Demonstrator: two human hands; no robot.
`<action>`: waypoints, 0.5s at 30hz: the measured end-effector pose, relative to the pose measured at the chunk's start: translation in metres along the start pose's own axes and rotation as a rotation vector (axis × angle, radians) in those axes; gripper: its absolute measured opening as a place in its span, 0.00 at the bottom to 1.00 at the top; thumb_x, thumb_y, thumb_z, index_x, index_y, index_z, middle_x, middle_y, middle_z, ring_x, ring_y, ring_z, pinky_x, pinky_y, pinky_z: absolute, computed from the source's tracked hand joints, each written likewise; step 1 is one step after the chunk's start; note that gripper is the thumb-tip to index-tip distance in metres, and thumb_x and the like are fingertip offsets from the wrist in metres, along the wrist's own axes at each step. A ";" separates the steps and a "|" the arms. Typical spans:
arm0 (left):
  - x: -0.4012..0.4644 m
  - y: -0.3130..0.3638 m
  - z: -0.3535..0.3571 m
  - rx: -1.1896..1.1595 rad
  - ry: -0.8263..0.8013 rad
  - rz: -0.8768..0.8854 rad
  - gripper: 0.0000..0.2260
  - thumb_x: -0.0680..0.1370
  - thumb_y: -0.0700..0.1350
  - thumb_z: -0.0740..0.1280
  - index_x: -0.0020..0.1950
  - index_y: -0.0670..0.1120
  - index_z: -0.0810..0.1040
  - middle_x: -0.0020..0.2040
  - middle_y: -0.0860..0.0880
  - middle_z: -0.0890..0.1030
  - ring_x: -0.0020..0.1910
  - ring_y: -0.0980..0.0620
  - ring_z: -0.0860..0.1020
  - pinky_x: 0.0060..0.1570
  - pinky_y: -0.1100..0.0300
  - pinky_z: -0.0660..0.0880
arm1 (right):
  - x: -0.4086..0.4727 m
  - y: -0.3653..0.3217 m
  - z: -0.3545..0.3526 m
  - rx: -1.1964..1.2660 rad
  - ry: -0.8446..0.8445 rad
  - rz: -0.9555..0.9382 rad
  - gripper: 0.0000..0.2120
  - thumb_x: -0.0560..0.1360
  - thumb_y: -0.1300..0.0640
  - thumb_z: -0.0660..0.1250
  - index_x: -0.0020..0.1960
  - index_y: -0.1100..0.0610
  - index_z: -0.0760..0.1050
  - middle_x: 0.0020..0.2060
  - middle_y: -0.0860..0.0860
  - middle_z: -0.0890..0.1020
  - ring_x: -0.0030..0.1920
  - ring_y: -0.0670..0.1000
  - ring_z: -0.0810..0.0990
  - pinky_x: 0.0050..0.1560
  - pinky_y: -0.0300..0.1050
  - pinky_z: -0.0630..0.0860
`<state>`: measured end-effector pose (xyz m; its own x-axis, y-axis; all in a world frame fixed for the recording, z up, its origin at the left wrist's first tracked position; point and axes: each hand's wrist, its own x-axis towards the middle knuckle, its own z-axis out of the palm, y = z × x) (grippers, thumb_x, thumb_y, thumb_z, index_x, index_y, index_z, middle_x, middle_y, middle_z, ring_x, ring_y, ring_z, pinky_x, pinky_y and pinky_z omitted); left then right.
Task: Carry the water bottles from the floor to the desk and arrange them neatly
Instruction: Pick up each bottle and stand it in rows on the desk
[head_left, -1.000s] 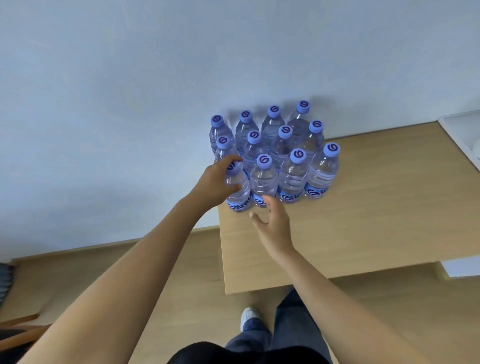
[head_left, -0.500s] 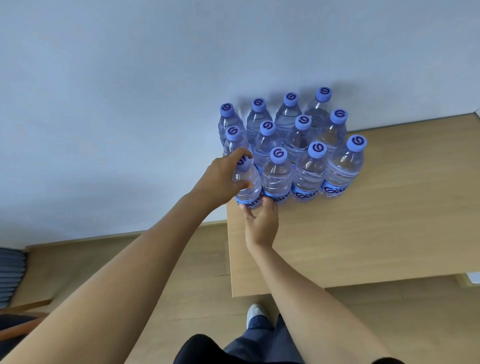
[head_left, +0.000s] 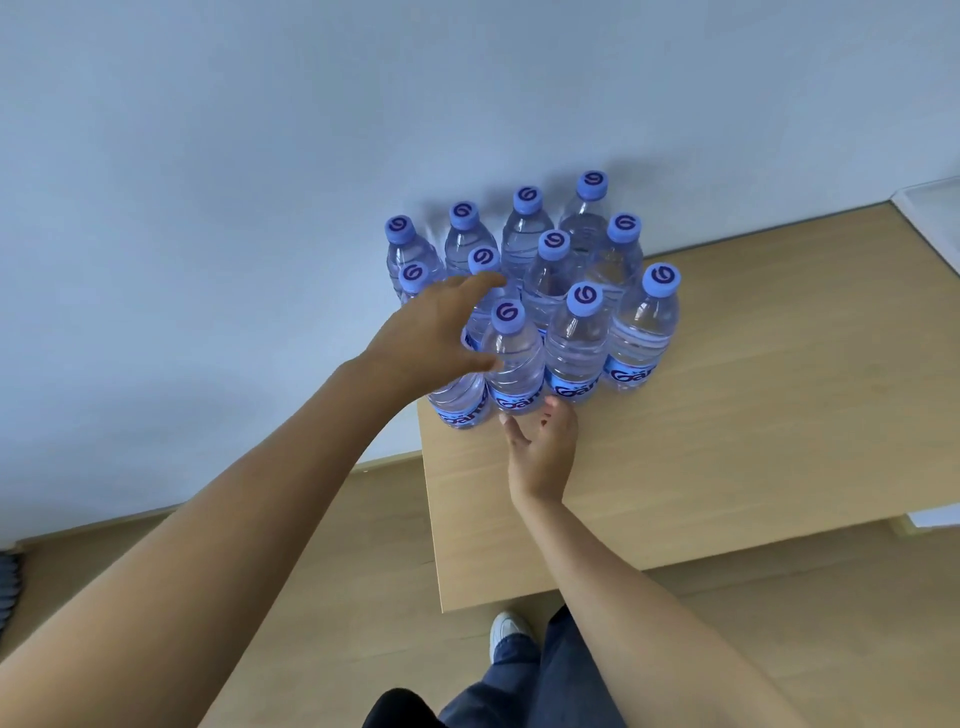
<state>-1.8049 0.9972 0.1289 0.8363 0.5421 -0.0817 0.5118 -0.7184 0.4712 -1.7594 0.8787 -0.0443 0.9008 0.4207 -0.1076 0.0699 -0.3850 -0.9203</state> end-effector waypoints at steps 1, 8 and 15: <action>0.005 0.006 0.001 0.024 -0.028 0.031 0.33 0.71 0.47 0.75 0.74 0.52 0.66 0.68 0.49 0.74 0.64 0.48 0.73 0.59 0.51 0.72 | 0.003 0.000 -0.001 -0.027 0.007 -0.012 0.24 0.72 0.60 0.76 0.63 0.68 0.73 0.57 0.61 0.78 0.59 0.62 0.75 0.61 0.55 0.72; 0.025 0.015 0.010 0.125 -0.137 0.086 0.21 0.74 0.42 0.73 0.67 0.48 0.74 0.52 0.51 0.75 0.52 0.48 0.74 0.53 0.54 0.71 | 0.011 0.002 -0.004 -0.151 0.031 -0.094 0.24 0.69 0.55 0.79 0.59 0.65 0.78 0.51 0.57 0.83 0.52 0.61 0.77 0.52 0.53 0.75; 0.029 0.016 0.010 0.130 -0.107 0.102 0.18 0.72 0.40 0.74 0.61 0.45 0.78 0.47 0.52 0.75 0.45 0.52 0.70 0.46 0.59 0.67 | 0.011 0.003 -0.003 -0.158 0.059 -0.156 0.22 0.67 0.58 0.79 0.58 0.65 0.79 0.52 0.57 0.84 0.50 0.61 0.77 0.51 0.53 0.77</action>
<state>-1.7707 0.9969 0.1249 0.8976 0.4194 -0.1356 0.4388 -0.8212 0.3649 -1.7485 0.8798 -0.0472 0.8969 0.4383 0.0583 0.2728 -0.4446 -0.8532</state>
